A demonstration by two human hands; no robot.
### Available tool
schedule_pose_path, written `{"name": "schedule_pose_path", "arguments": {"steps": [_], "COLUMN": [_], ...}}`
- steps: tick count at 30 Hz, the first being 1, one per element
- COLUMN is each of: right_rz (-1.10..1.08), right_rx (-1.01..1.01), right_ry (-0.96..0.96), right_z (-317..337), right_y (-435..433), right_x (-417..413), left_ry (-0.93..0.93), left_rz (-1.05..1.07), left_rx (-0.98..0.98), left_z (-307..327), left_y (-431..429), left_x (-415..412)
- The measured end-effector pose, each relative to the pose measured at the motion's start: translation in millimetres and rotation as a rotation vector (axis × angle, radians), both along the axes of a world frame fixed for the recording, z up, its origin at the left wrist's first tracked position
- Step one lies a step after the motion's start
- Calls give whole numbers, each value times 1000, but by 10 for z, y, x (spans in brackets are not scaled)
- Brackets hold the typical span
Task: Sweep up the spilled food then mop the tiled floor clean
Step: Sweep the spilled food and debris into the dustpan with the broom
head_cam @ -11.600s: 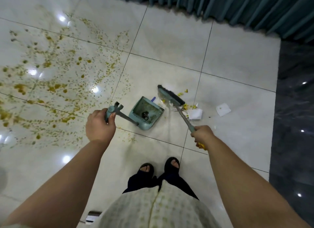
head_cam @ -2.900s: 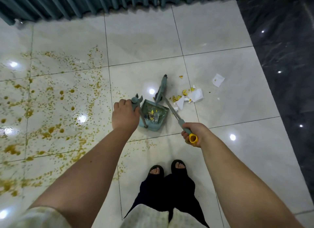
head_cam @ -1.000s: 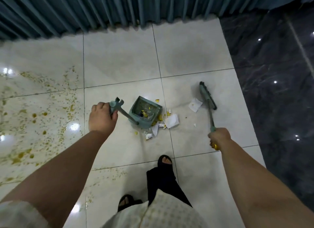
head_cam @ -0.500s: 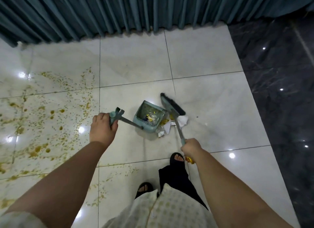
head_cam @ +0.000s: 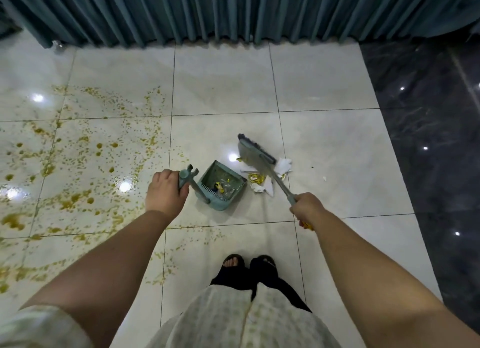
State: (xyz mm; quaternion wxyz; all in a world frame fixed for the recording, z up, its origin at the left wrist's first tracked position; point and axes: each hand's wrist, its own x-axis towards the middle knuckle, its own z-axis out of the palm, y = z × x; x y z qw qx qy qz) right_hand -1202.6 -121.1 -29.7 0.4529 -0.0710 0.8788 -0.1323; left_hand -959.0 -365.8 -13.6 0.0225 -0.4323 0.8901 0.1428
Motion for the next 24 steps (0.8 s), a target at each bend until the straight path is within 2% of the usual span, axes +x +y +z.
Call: {"name": "schedule_pose_path", "arguments": {"steps": [5, 9, 14, 24], "right_rz": [80, 139, 250, 92], "right_rx": [51, 91, 107, 45], "right_ry": [31, -63, -123, 44], "right_z": [-224, -438, -290, 170], "right_y": [-99, 54, 253, 495], "right_x": [-77, 233, 562, -164], "left_ry": [1, -9, -37, -19], "left_rz": [54, 81, 90, 42], "left_rx": [7, 8, 45, 82], "left_z": [-47, -116, -90, -46], "left_y": [114, 232, 394, 382], "left_x": [182, 244, 253, -29]}}
